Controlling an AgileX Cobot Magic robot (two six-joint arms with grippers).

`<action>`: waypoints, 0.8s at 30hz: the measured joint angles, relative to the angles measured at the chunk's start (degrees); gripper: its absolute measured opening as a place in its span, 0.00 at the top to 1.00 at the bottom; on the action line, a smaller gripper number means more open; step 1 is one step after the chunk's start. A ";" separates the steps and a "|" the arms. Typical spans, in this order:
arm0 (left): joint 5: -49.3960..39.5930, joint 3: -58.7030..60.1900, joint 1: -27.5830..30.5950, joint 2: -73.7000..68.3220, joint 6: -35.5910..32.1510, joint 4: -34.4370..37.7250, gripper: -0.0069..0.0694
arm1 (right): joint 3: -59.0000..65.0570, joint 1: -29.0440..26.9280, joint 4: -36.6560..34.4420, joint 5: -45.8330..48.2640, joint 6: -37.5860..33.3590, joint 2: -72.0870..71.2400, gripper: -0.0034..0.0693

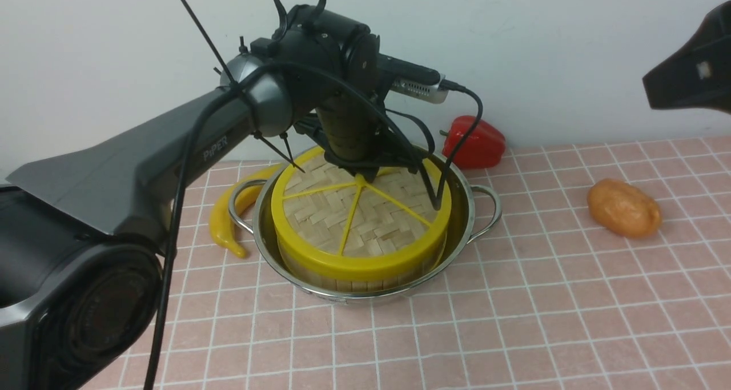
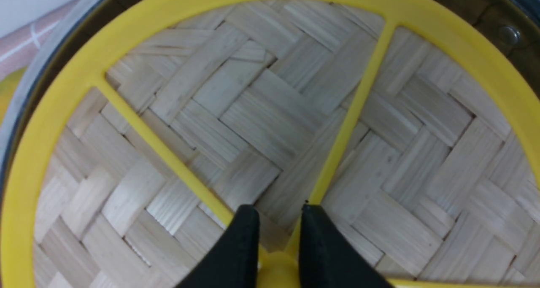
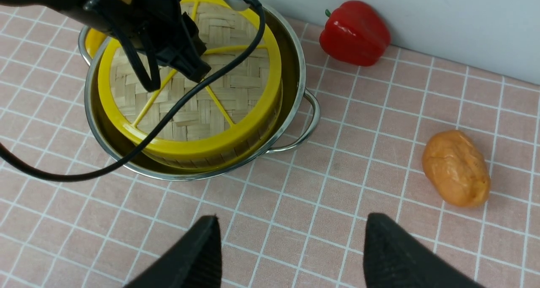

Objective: Place the steamer in the pot on the pink tablecloth, and put the lid on the steamer.
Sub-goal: 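Place the yellow bamboo steamer lid onto the steamer in the pot with the left gripper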

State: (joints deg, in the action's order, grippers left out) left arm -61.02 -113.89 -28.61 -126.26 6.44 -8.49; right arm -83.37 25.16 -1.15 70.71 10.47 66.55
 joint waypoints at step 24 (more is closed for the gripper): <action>-5.16 -7.19 0.00 -0.12 -1.31 -4.89 0.32 | 0.06 0.00 0.00 0.00 0.00 0.00 0.34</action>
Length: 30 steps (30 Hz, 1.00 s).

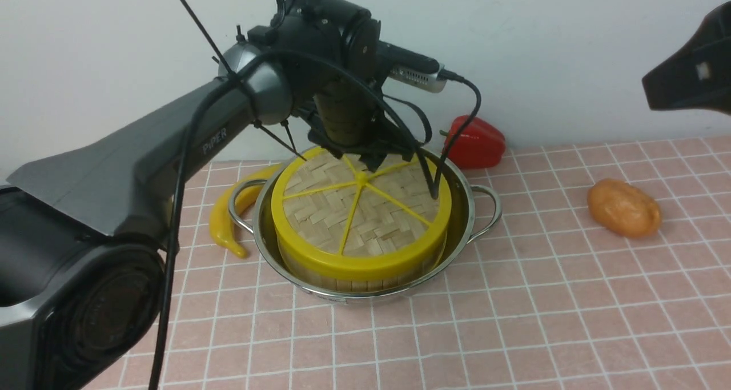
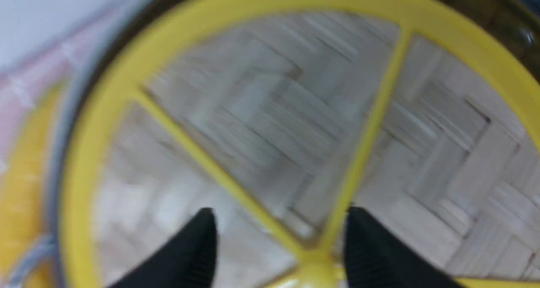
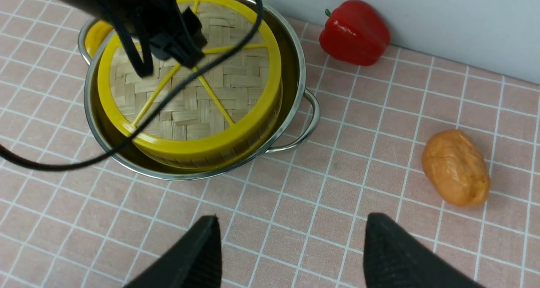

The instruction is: Place the steamer in the pot on the pink tablecloth, and put the lid on the steamer.

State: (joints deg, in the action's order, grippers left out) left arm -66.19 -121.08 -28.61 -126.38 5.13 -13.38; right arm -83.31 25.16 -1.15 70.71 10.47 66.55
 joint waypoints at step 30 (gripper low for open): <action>6.04 48.26 0.00 60.84 10.98 -9.15 0.94 | 44.73 0.00 18.94 -22.81 4.23 -36.92 0.85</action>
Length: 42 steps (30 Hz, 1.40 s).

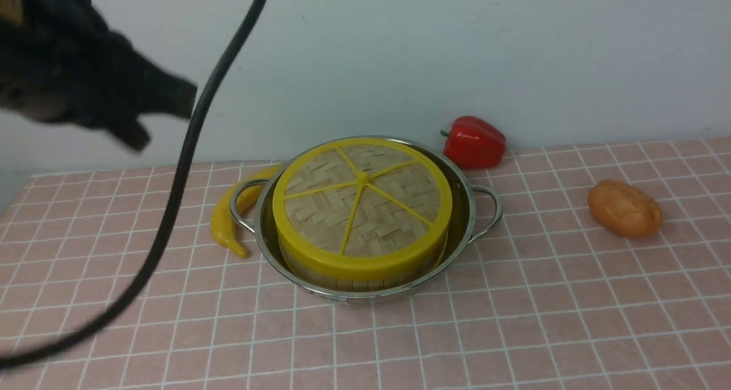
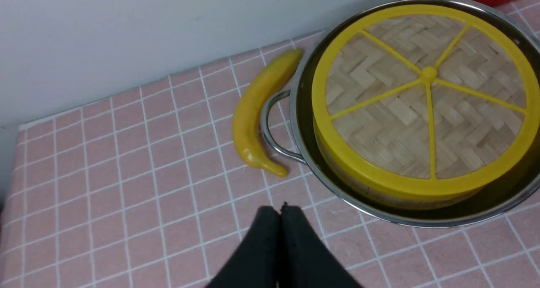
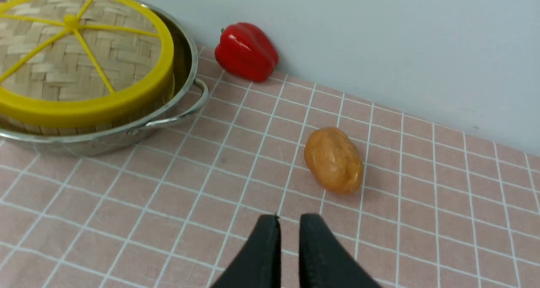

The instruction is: Place the steamer in the pot on the pink tablecloth, and put the lid on the steamer.

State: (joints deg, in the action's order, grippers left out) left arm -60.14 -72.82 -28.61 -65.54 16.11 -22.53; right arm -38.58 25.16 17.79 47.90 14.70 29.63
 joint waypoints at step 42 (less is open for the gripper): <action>46.34 62.70 32.05 52.58 -5.07 -7.61 0.87 | 2.63 0.00 -10.06 -1.78 2.95 -2.18 0.83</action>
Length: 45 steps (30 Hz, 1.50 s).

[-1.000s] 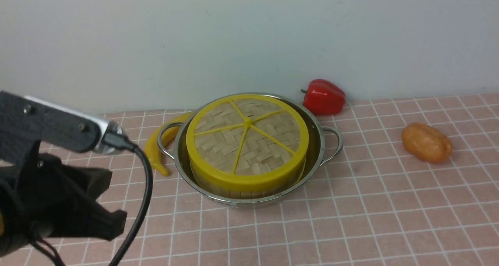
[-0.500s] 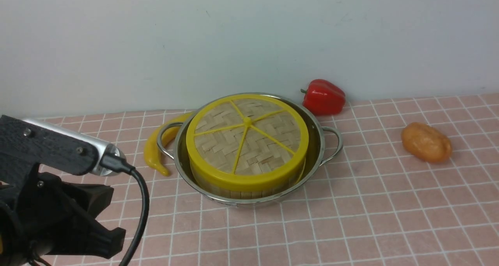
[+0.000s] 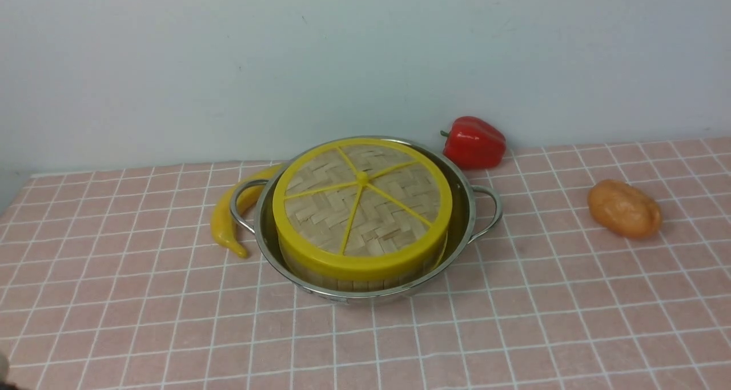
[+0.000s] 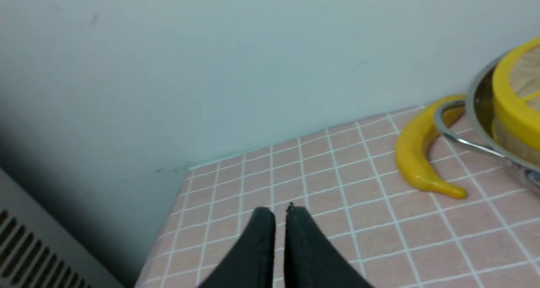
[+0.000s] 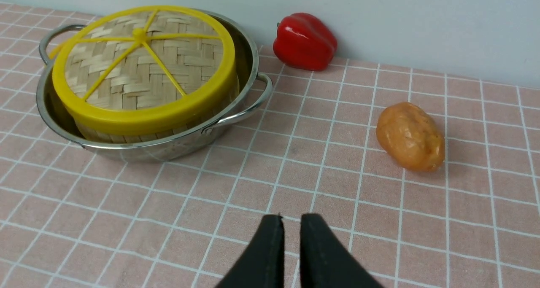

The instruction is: Place the steamer in the pot on the pink tablecloth, and put the lid on the steamer.

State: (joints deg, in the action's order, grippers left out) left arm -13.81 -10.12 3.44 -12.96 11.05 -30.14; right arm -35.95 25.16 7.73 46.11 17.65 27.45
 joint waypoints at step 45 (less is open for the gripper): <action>2.98 10.51 3.25 12.98 0.00 -0.31 0.78 | 1.83 -19.79 1.45 -4.69 -1.41 -15.13 0.67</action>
State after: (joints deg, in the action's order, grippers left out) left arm -10.82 0.38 6.69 0.02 11.05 -30.45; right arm -34.12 5.37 9.17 41.42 16.24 12.32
